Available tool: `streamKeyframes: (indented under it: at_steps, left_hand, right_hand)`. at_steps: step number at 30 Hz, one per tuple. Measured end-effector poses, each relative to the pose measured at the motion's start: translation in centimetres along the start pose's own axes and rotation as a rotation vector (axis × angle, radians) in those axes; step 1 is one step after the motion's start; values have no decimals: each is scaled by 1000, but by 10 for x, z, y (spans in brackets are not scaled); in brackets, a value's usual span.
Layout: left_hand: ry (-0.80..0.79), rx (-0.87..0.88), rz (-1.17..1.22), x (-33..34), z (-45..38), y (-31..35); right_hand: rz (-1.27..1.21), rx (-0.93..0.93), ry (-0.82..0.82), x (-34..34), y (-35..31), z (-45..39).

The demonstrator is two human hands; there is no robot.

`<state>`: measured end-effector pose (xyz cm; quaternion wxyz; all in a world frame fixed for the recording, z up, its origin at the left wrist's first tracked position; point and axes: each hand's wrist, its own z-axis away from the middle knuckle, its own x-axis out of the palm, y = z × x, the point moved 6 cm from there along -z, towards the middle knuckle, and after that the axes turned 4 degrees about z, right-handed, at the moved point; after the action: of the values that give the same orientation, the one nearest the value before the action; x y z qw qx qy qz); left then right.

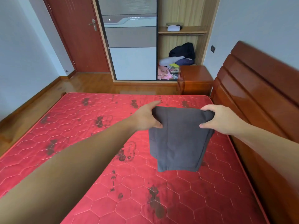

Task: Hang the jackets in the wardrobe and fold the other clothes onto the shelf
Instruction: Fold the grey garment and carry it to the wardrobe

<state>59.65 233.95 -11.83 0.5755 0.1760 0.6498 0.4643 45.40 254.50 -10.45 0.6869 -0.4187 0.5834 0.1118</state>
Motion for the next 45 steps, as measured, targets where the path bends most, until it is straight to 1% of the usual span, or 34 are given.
streamKeyframes:
  at_steps: [2,3,4,5,6,7,8,10,11,13,14,15,16,17,18,20,22,24,26,28,30,32,35,37,39,41,43,45]
  left_hand:
    - [44,42,-352,-13,2,7]
    - [46,22,-505,-21,4,7]
    - [25,-17,-613,-28,4,5]
    - [-28,-39,-654,-33,4,4]
    - [-94,-5,-611,-33,4,11]
    - [-139,89,-522,-27,5,27]
    - [-151,197,-469,-19,6,47]
    - [-93,350,-451,-4,4,79]
    - [-32,373,-401,-3,2,89]
    - [70,315,-187,-11,-6,91]
    - [92,259,-79,-16,-11,85]
    - [96,209,-4,-20,-14,79]
    - [93,181,44,-22,-17,75]
    - [85,169,75,-23,-17,74]
    - [73,165,102,-22,-17,74]
    - [42,158,125,-19,-13,79]
    - [-3,148,115,-21,-10,81]
    - [-80,134,80,-25,-6,79]
    - [-171,96,42,-33,1,75]
    - [-253,56,7,-41,8,70]
    - [-315,20,-6,-48,14,66]
    - [-359,-43,57,-52,18,58]
    - [-407,-148,205,-55,24,47]
    - [-375,-180,319,-59,28,41]
    - [-279,-153,392,-64,31,35]
    - [-127,-7,325,-70,30,35]
    - [38,179,220,-73,31,43]
    - [124,336,104,-69,33,55]
  right_hand:
    - [124,-69,87,-16,-15,-3]
    - [158,-108,116,-24,-26,-5]
    - [185,-144,127,-31,-38,-6]
    - [207,-175,122,-37,-51,-8]
    - [228,-202,99,-41,-65,-10]
    - [248,-237,76,-43,-78,-11]
    - [255,-281,74,-46,-92,-12]
    - [183,-337,117,-57,-110,-13]
    - [100,-350,145,-63,-115,-15]
    - [-139,-327,204,-70,-110,-12]
    - [-308,-283,232,-67,-101,-7]
    - [-476,-228,258,-58,-88,-1]
    - [-593,-163,280,-43,-71,7]
    - [-655,-95,291,-24,-55,15]
    - [-665,-28,275,-2,-41,23]
    - [-561,79,207,37,-22,35]
    - [-470,120,173,60,-12,38]
    - [-548,122,155,69,-10,37]
    - [-566,61,204,67,-6,34]
    - [-478,-4,223,57,-5,33]
    - [-454,-70,114,55,-6,29]
    - [-465,-147,-13,56,-12,26]
    - [-465,-251,-94,52,-26,20]
    - [-392,-256,-76,42,-29,16]
    - [-381,-257,-73,23,-36,15]
    - [-389,-251,-126,3,-44,12]
    - [-312,-245,-176,-13,-51,7]
    - [-219,-252,-188,-28,-54,0]
